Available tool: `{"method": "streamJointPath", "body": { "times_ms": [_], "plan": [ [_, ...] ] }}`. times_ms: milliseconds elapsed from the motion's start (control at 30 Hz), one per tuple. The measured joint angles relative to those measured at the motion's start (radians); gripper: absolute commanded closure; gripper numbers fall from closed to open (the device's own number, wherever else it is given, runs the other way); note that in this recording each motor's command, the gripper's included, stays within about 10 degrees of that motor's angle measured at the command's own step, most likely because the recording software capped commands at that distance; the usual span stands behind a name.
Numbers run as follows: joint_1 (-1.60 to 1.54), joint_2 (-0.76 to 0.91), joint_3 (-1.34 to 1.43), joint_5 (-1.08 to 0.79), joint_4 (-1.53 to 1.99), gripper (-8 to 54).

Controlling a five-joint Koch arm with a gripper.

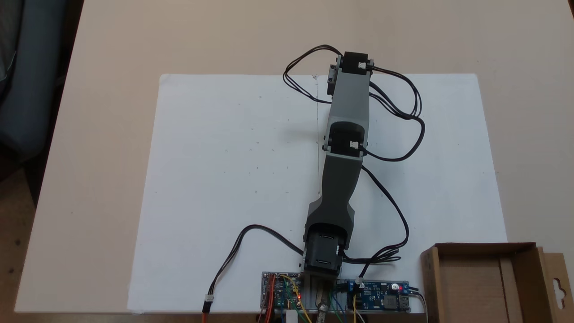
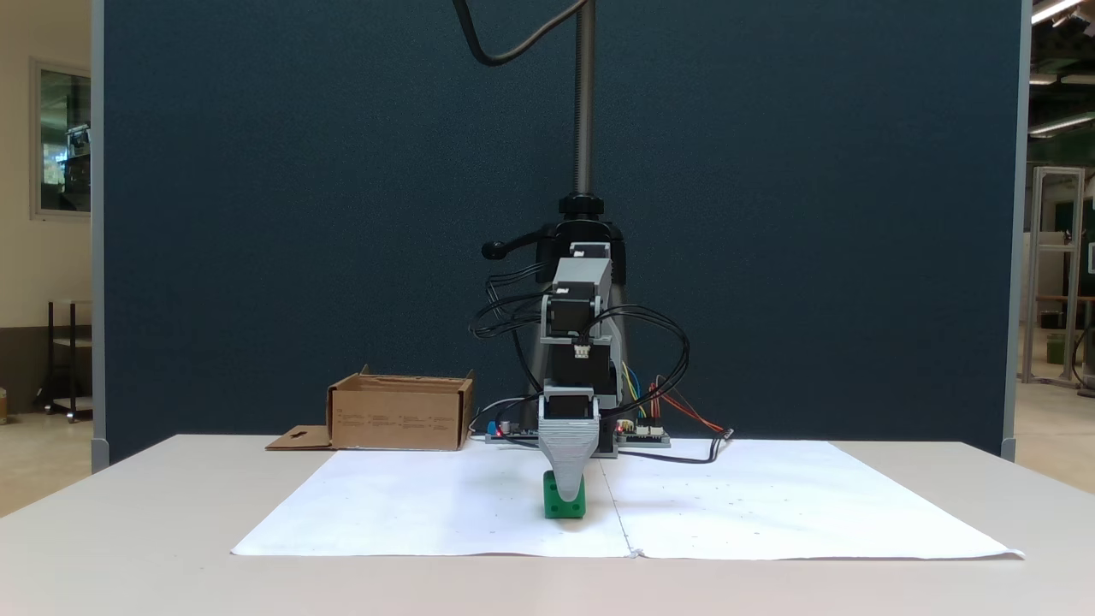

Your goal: Grasp a green dice and put it in the bin.

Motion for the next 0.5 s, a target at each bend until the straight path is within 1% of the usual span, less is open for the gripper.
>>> {"method": "streamJointPath", "body": {
  "times_ms": [500],
  "plan": [
    [0.0,-0.038,0.014,0.0,-0.021,-0.3]
  ]
}}
